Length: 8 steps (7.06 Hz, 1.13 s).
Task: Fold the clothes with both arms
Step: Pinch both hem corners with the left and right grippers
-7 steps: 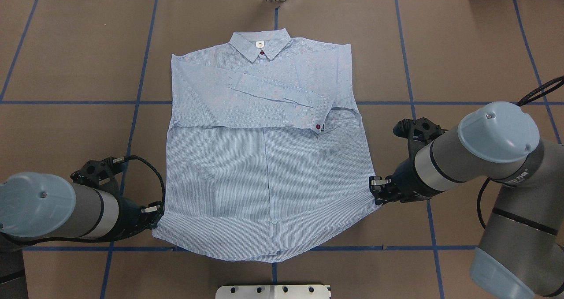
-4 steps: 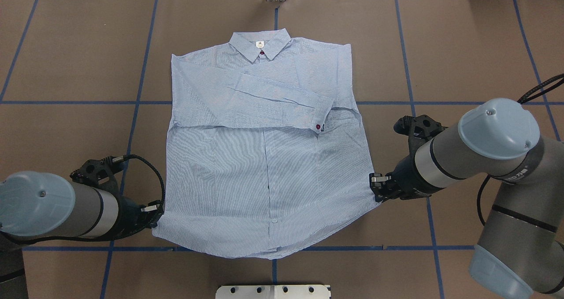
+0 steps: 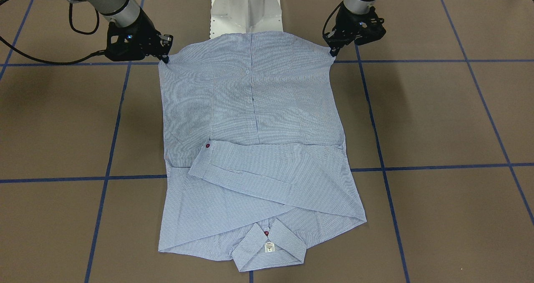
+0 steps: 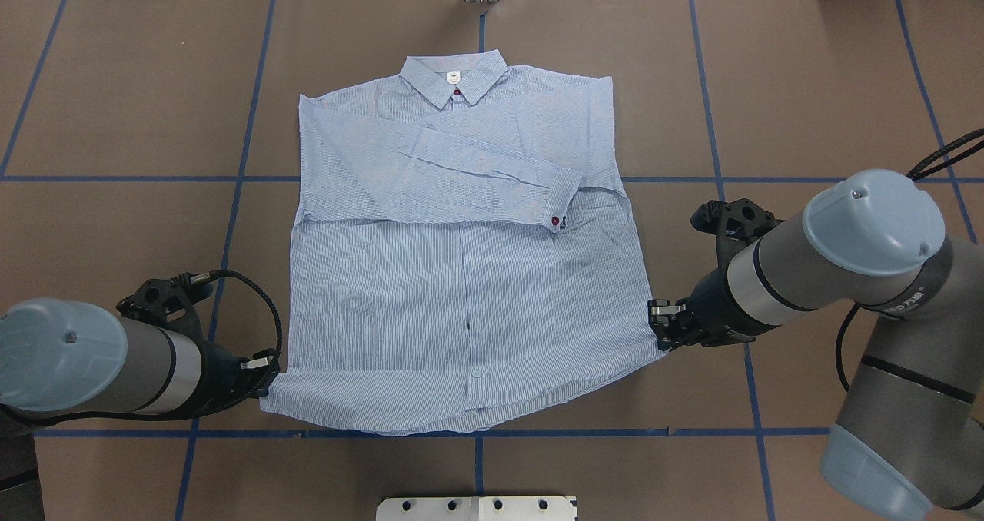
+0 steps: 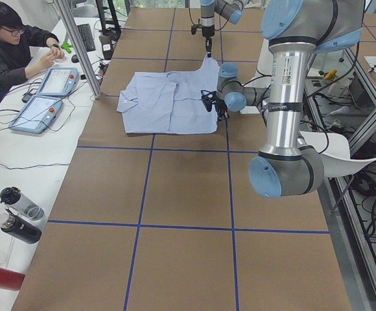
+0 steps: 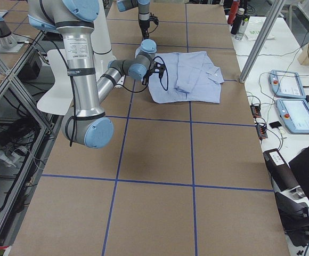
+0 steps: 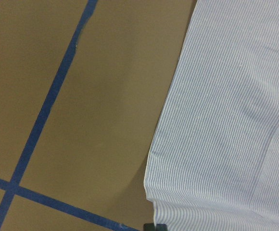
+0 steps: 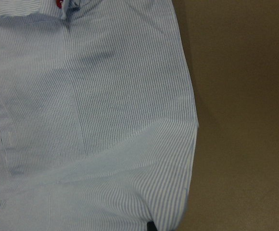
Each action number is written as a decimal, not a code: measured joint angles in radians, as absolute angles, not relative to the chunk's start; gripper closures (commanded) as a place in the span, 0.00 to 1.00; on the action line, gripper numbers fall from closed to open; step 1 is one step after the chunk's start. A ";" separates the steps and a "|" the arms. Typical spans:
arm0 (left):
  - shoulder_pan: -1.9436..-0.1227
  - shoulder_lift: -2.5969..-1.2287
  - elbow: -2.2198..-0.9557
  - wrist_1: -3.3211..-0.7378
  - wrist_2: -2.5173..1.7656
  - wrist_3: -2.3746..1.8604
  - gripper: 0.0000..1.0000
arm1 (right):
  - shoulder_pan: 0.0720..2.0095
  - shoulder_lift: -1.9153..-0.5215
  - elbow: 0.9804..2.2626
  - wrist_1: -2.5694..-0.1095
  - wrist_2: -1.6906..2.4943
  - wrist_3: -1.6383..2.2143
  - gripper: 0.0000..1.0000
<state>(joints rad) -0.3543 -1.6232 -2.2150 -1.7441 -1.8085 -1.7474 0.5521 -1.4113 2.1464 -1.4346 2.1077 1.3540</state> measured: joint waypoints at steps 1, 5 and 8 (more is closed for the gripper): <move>-0.354 -1.623 -2.215 -1.744 -1.809 -1.749 1.00 | 0.553 -1.412 2.146 -1.435 2.107 1.354 1.00; -0.354 -1.623 -2.215 -1.744 -1.807 -1.750 1.00 | 0.562 -1.415 2.141 -1.440 2.106 1.354 1.00; -0.354 -1.625 -2.215 -1.744 -1.807 -1.751 1.00 | 0.569 -1.412 2.134 -1.440 2.106 1.354 1.00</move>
